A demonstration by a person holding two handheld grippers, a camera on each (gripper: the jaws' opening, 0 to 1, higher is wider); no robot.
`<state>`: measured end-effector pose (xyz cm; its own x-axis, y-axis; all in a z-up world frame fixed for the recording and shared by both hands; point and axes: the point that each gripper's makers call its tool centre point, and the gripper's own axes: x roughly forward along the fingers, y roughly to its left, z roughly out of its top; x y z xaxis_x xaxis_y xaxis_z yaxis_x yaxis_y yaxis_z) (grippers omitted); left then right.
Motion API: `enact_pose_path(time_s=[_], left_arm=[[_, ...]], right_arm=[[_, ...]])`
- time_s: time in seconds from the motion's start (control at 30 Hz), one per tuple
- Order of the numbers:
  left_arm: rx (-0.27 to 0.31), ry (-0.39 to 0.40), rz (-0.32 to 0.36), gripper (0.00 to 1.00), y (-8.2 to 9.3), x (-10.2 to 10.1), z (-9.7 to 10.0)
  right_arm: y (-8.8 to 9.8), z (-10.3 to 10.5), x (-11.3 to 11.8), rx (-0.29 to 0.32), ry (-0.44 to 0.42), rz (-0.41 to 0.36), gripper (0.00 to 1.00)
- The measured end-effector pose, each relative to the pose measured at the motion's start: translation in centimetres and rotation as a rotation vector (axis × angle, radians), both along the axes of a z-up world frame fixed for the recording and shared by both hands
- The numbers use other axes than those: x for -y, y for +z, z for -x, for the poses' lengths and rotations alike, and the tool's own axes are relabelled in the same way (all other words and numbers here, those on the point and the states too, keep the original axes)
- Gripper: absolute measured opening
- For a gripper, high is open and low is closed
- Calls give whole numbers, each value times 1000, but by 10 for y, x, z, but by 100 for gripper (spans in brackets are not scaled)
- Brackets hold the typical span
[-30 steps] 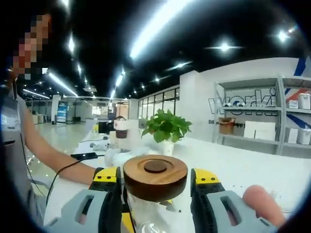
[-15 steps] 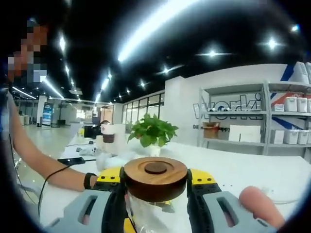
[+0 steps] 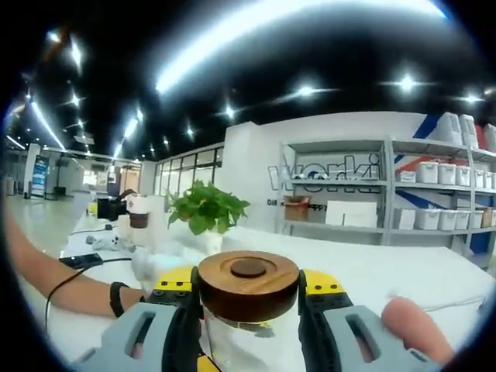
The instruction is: Clamp the coffee can twist off the lid put the lid on the table pick up the lid cover the can tighten the lid
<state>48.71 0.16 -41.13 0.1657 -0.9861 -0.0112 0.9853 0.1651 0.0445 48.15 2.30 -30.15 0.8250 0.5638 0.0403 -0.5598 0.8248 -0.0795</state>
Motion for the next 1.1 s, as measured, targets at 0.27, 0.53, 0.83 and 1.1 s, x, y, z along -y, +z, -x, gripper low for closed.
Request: enact_pose_path(time_s=[0.27,0.53,0.83,1.1], left_arm=[[-2,4,-2,48,0,0,0],[2,6,-3,48,0,0,-1],[2,6,-4,48,0,0,0],[3,4,-7,48,-1,1,1]], right_arm=[[1,0,2,28,-98,0,45],[2,-1,3,36,-182,-10,45],[3,0,5,50,-254,-11,45],[3,0,7,41,-237,-9,45]])
